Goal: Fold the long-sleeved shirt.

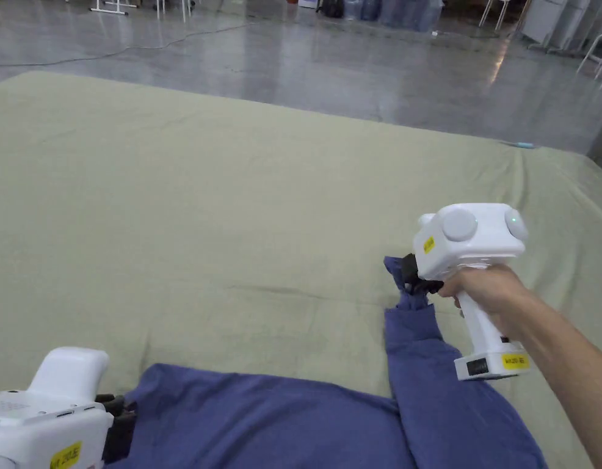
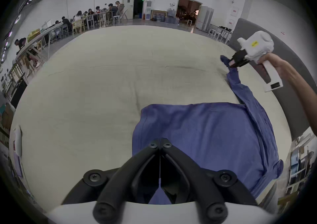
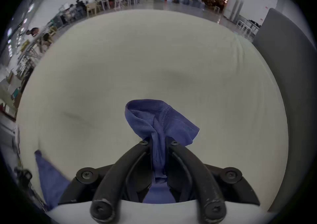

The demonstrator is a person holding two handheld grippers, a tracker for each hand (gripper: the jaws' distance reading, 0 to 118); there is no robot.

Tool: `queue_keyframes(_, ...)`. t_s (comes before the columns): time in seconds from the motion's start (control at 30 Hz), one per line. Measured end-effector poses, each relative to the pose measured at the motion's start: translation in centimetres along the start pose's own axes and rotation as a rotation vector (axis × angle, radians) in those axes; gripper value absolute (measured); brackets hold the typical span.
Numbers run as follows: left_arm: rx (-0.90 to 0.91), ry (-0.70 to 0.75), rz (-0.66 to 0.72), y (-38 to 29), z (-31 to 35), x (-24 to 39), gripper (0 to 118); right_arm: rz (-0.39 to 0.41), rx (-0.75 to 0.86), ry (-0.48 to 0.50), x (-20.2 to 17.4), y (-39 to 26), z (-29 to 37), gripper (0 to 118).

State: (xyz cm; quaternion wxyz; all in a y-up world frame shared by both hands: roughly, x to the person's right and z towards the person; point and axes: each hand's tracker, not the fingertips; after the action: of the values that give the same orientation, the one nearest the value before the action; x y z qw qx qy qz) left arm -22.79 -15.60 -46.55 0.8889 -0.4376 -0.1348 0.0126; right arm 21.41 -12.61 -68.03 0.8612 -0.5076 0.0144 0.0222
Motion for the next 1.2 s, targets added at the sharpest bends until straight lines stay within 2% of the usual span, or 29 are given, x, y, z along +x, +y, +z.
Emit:
queue_keyframes(0.2,0.027,-0.005,-0.020,-0.9,3.4,0.7,0,0.112,0.133,0.115,-0.7,-11.0,13.9,9)
queue_keyframes(0.33,0.041,-0.009,-0.040,-2.0,6.0,1.7,0,0.122,0.123,0.139,-1.3,-20.2,19.6,9)
queue_keyframes(0.4,0.045,-0.012,-0.052,-2.8,7.3,2.4,0,0.149,0.054,0.186,-1.6,-24.7,20.8,9)
queue_keyframes(0.5,0.047,-0.019,-0.062,-4.1,9.0,3.3,0,0.158,-0.028,0.192,-2.3,-30.5,20.8,9)
queue_keyframes(0.57,0.047,-0.019,-0.061,-4.8,9.8,3.8,0,0.148,-0.094,0.174,-2.7,-33.0,19.9,9)
queue_keyframes(0.7,0.037,-0.032,-0.064,-6.1,11.2,4.8,0,0.225,-0.223,0.148,-3.8,-36.7,16.9,9)
queue_keyframes(0.73,0.035,-0.034,-0.063,-6.4,11.4,4.9,0,0.219,-0.226,0.141,-3.8,-37.2,16.1,11)
queue_keyframes(0.77,0.034,-0.038,-0.062,-6.5,11.1,4.6,0,0.214,-0.223,0.128,-3.9,-37.4,15.4,17)
queue_keyframes(0.83,0.030,-0.039,-0.062,-6.7,11.3,4.8,0,0.180,-0.185,0.116,-3.6,-37.2,14.9,53)
queue_keyframes(0.87,0.030,-0.038,-0.062,-6.8,11.4,4.9,0,0.135,-0.176,0.148,-3.2,-37.1,15.1,66)
queue_keyframes(0.9,0.029,-0.038,-0.064,-6.8,11.4,4.9,0,0.117,-0.164,0.183,-3.0,-37.0,15.3,70)
queue_keyframes(0.93,0.028,-0.040,-0.065,-6.8,11.5,4.9,0,0.113,-0.154,0.212,-2.9,-36.9,15.7,70)
queue_keyframes(0.97,0.029,-0.042,-0.065,-6.9,11.7,4.9,0,0.124,-0.150,0.200,-3.1,-36.8,16.5,70)
queue_keyframes(1.03,0.029,-0.046,-0.069,-6.9,12.0,4.9,0,0.169,-0.101,0.130,-2.8,-36.5,18.8,70)
queue_keyframes(1.07,0.031,-0.044,-0.069,-6.9,12.0,4.9,0,0.165,-0.038,0.115,-2.5,-36.2,20.0,66)
queue_keyframes(1.1,0.033,-0.042,-0.066,-6.9,12.1,4.8,0,0.149,0.016,0.107,-2.3,-36.0,20.9,54)
queue_keyframes(1.13,0.034,-0.042,-0.064,-6.8,12.1,4.8,0,0.115,0.070,0.097,-1.8,-35.8,21.9,54)
queue_keyframes(1.17,0.035,-0.042,-0.063,-6.8,12.0,4.8,0,0.060,0.102,0.091,-1.3,-35.5,22.6,47)
queue_keyframes(1.2,0.037,-0.041,-0.061,-6.8,12.0,4.7,0,0.012,0.121,0.072,-1.0,-35.3,23.0,15)
